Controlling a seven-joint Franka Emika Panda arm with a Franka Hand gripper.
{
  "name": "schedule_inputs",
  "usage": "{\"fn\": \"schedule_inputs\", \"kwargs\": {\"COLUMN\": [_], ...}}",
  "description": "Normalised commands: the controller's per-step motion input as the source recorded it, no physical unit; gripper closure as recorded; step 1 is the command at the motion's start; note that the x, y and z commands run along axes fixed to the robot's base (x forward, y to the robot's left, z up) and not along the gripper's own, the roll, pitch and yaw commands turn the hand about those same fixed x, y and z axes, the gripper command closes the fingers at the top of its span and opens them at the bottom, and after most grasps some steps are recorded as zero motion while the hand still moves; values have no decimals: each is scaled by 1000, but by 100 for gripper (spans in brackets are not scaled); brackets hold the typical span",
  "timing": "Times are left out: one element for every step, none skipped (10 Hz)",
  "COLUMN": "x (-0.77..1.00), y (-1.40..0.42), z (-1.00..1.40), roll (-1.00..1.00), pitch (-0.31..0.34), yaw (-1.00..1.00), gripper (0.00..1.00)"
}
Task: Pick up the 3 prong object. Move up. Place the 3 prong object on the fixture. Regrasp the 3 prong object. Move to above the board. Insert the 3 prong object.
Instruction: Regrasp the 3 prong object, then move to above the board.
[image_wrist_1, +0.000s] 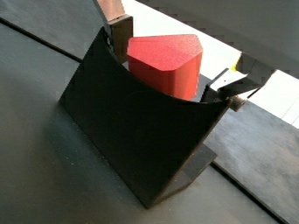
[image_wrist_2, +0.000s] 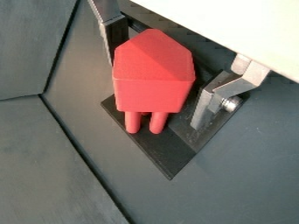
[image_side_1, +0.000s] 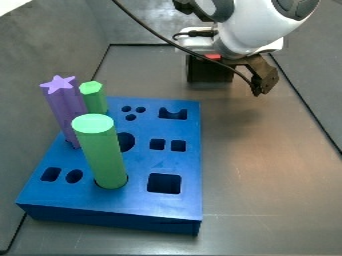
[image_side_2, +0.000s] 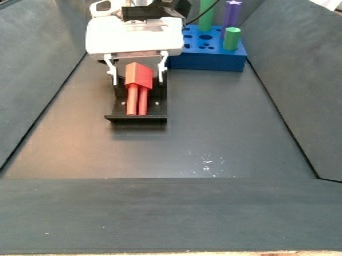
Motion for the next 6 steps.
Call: {"fn": "schedule_inputs", "kwargs": {"x": [11, 12, 12, 0, -115, -115], "y": [-2, -1, -1, 0, -24, -25], "z": [-175, -174, -174, 0, 1000, 1000], "roll": [50, 50, 50, 0, -73, -79], "pitch": [12, 12, 12, 0, 398, 397], "yaw": [5, 8, 9, 0, -116, -106], "gripper": [0, 0, 0, 100, 100, 100]}}
